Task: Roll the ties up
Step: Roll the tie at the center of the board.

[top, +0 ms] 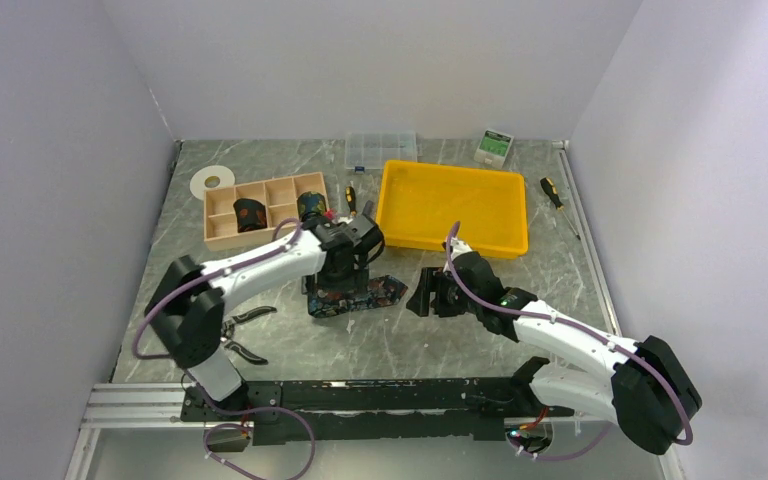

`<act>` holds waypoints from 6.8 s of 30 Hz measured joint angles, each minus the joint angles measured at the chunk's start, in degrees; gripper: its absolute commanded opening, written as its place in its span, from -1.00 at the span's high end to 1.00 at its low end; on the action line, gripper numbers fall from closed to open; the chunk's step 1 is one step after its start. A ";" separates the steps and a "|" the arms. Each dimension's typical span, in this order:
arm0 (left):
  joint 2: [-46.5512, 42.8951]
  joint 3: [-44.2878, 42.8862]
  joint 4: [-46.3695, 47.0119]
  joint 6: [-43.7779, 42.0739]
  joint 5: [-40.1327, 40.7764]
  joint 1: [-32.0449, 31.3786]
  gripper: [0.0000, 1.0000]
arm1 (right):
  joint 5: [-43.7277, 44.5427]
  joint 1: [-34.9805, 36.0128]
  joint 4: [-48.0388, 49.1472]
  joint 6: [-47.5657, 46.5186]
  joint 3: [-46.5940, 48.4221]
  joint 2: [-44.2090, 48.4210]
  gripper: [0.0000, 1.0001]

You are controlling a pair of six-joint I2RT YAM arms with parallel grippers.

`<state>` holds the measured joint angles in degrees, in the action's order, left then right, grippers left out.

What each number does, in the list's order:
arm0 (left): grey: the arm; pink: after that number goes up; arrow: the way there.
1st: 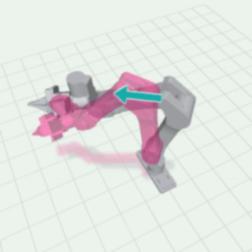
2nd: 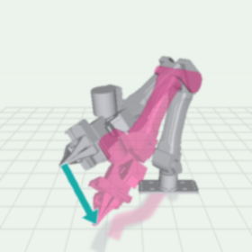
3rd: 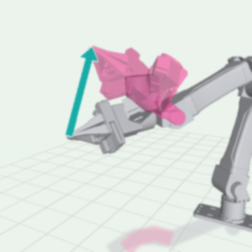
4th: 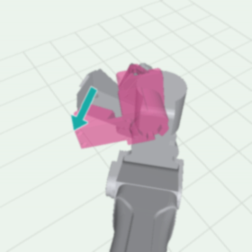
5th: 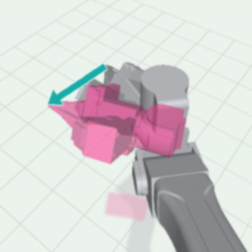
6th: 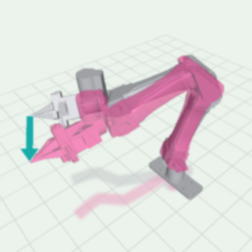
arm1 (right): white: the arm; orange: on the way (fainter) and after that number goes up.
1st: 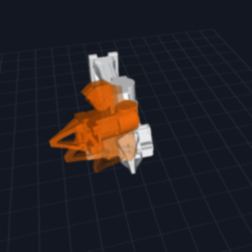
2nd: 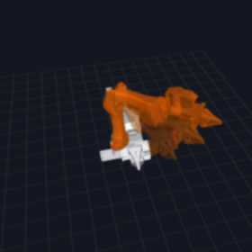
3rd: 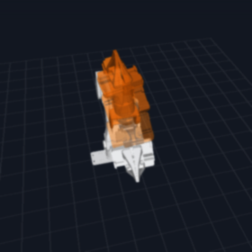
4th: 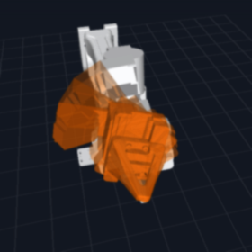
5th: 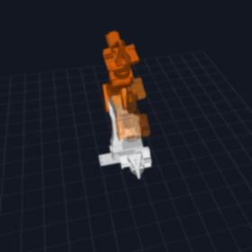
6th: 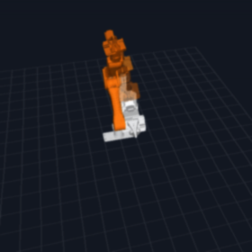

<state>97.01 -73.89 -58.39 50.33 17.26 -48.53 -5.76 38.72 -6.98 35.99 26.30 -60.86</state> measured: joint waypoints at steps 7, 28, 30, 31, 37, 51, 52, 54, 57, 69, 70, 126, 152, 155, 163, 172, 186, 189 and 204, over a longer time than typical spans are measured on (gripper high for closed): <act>-24.06 16.26 8.66 1.27 -1.22 5.60 -0.87 | -2.78 4.48 1.49 -0.33 4.57 -5.55 -0.26; -45.51 53.57 50.64 -0.48 -31.56 33.90 -0.85 | 1.31 15.47 0.26 -4.15 36.17 -39.69 -0.21; -45.75 54.03 50.82 -0.55 -31.58 33.90 -0.84 | 1.62 15.63 -0.46 -4.48 36.70 -40.96 -0.19; -45.75 54.03 50.93 -0.66 -31.63 33.90 -0.83 | 1.84 15.72 -0.59 -4.59 36.85 -41.51 -0.18; -41.51 54.25 54.58 -1.62 -34.42 33.92 -0.77 | 2.99 15.72 -1.40 -4.92 36.81 -42.58 -0.12; -30.56 56.02 66.99 -2.62 -44.81 33.94 -0.71 | 2.80 13.90 2.29 -4.13 30.49 -40.50 -0.09; -29.64 56.02 68.06 -2.62 -45.57 33.94 -0.71 | 2.54 13.68 2.58 -4.04 30.21 -40.37 -0.09; -28.09 56.02 69.79 -2.62 -46.82 33.79 -0.71 | 2.03 13.33 2.86 -3.87 30.05 -40.35 -0.09; -26.18 56.00 71.65 -2.62 -48.09 32.92 -0.68 | 1.07 12.85 3.17 -3.85 29.92 -40.35 -0.09; -22.62 55.89 74.84 -3.08 -50.21 30.16 0.05 | -2.16 10.75 3.65 -3.41 29.64 -40.35 -0.08; -22.58 55.87 74.77 -2.97 -50.16 30.18 0.13 | -2.23 10.73 3.65 -3.41 29.64 -40.35 -0.08; 21.57 -17.53 -15.41 -0.02 12.22 1.68 0.60 | 6.71 3.93 -1.97 -1.29 0.17 -1.27 -0.40; 21.70 -18.56 -6.54 -1.62 1.03 -1.01 -0.49 | 6.49 3.39 -1.11 -1.29 -0.59 -0.94 -0.41; 19.65 -17.31 -4.44 -1.66 -0.28 -1.01 -0.50 | 6.49 3.37 -1.11 -1.29 -0.59 -0.94 -0.42; 11.74 -13.42 0.74 -1.79 -2.27 -1.01 -0.51 | 6.49 3.37 -1.20 -1.29 -0.42 -0.98 -0.43; 0.96 -6.71 3.93 -1.49 -1.11 -0.72 -0.53 | 0.22 3.45 1.31 -0.79 4.52 -5.97 -0.38; -35.30 32.87 33.05 -4.63 -15.61 20.81 -0.49 | -3.96 6.75 6.49 -0.48 24.76 -31.56 -0.18; -35.23 34.25 36.63 -5.25 -18.18 21.46 -0.48 | -4.52 6.75 6.34 -0.63 27.56 -35.12 -0.06; -31.67 37.64 44.85 -5.95 -24.37 26.36 -0.46 | -5.25 6.69 5.09 -3.39 40.26 -47.30 0.10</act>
<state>65.34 -36.25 -13.54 44.38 -7.11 -22.17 -11.00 45.41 -1.89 32.60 66.57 -108.16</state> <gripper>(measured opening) 0.733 0.456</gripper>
